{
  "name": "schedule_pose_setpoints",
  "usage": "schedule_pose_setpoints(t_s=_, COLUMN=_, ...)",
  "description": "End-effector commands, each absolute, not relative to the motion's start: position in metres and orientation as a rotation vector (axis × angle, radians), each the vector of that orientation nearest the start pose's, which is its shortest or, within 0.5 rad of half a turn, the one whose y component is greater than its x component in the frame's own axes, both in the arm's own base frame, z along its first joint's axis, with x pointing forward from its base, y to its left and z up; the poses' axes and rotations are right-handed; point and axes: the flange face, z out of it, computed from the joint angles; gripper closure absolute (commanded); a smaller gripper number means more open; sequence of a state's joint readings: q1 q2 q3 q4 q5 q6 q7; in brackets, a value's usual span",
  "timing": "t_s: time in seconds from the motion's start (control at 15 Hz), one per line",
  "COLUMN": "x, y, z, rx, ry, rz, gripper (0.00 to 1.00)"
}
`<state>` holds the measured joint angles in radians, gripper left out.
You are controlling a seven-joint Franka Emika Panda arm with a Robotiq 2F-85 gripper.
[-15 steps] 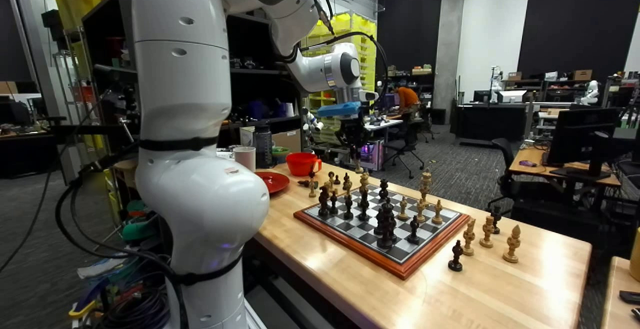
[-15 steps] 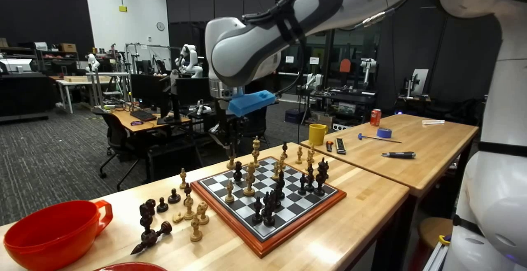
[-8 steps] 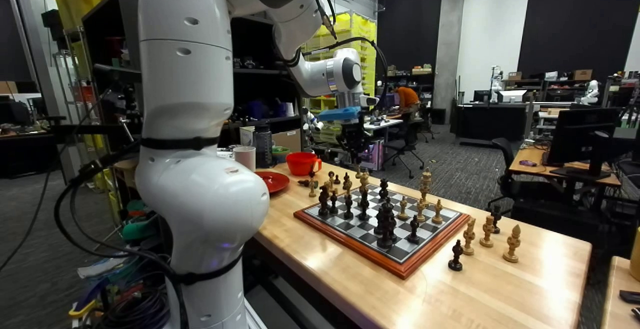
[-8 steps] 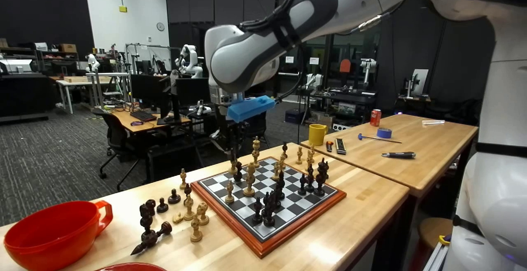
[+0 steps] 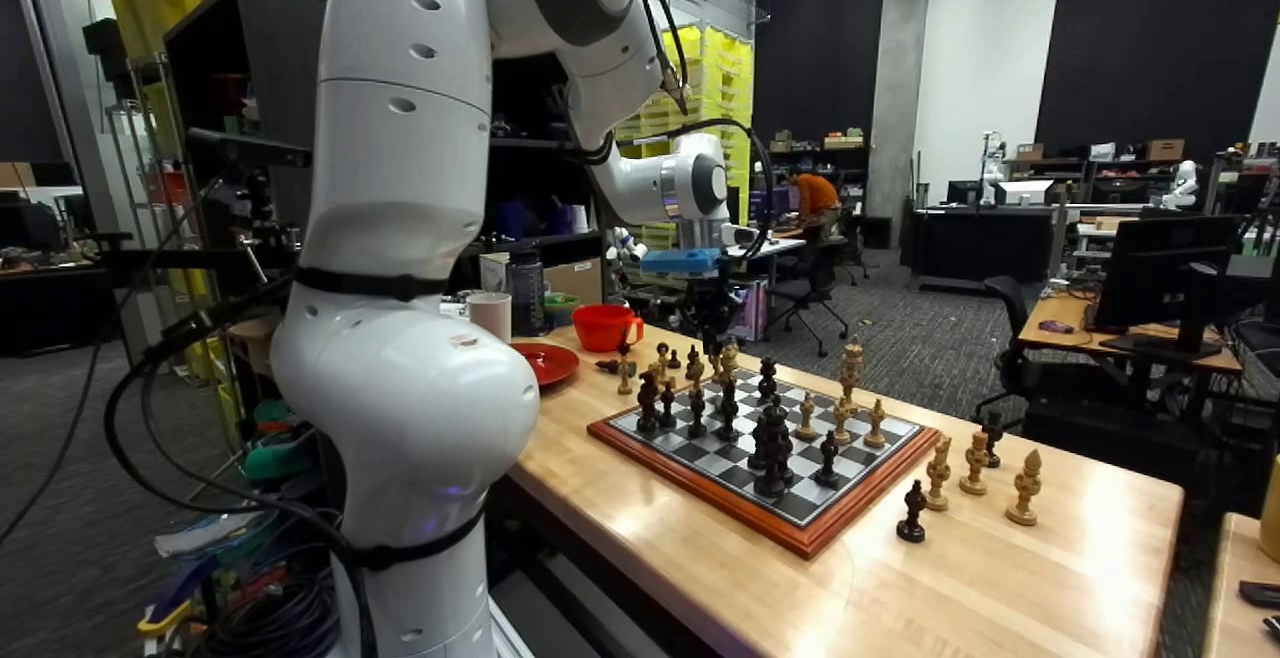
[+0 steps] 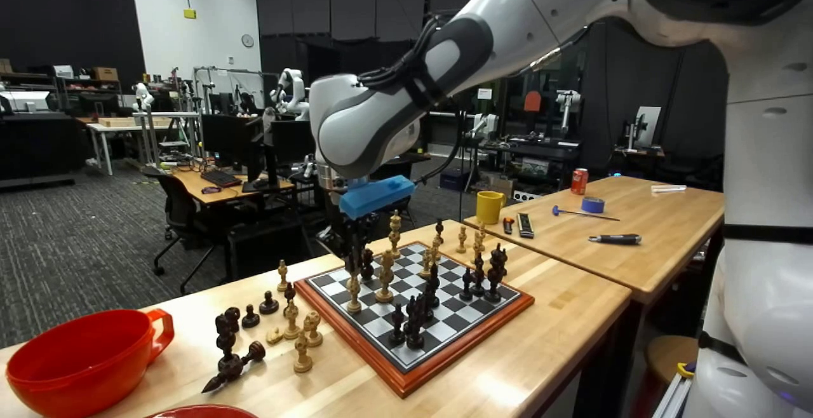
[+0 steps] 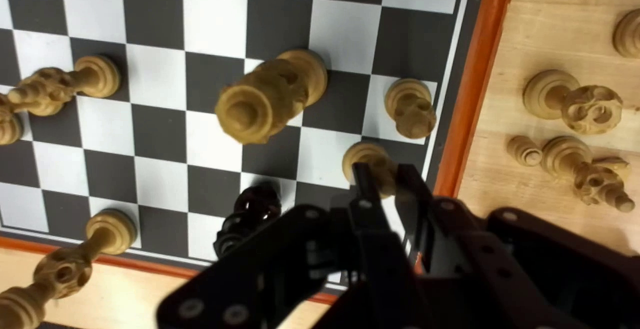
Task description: Move the black bishop to the right, pick up two of the beige chess pieces and put them on the chess board
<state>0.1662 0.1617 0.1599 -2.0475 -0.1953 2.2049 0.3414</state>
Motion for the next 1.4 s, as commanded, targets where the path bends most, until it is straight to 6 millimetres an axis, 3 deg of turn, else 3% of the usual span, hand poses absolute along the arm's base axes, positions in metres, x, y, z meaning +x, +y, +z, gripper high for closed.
schedule_pose_setpoints(t_s=0.0, x=0.559, y=0.179, z=0.351, rx=-3.269, ry=-0.108, rz=-0.097, gripper=0.96)
schedule_pose_setpoints(t_s=0.4, x=0.568, y=0.171, z=0.346, rx=-3.269, ry=-0.037, rz=-0.116, gripper=0.96)
schedule_pose_setpoints(t_s=0.47, x=0.569, y=0.171, z=0.346, rx=-3.268, ry=-0.032, rz=-0.120, gripper=0.84)
schedule_pose_setpoints(t_s=0.53, x=0.569, y=0.170, z=0.347, rx=-3.268, ry=-0.029, rz=-0.124, gripper=0.58)
schedule_pose_setpoints(t_s=0.73, x=0.568, y=0.171, z=0.351, rx=-3.263, ry=-0.032, rz=-0.137, gripper=0.47)
schedule_pose_setpoints(t_s=1.2, x=0.558, y=0.185, z=0.378, rx=-3.244, ry=-0.086, rz=-0.203, gripper=0.02)
schedule_pose_setpoints(t_s=1.33, x=0.548, y=0.194, z=0.393, rx=-3.237, ry=-0.135, rz=-0.234, gripper=0.00)
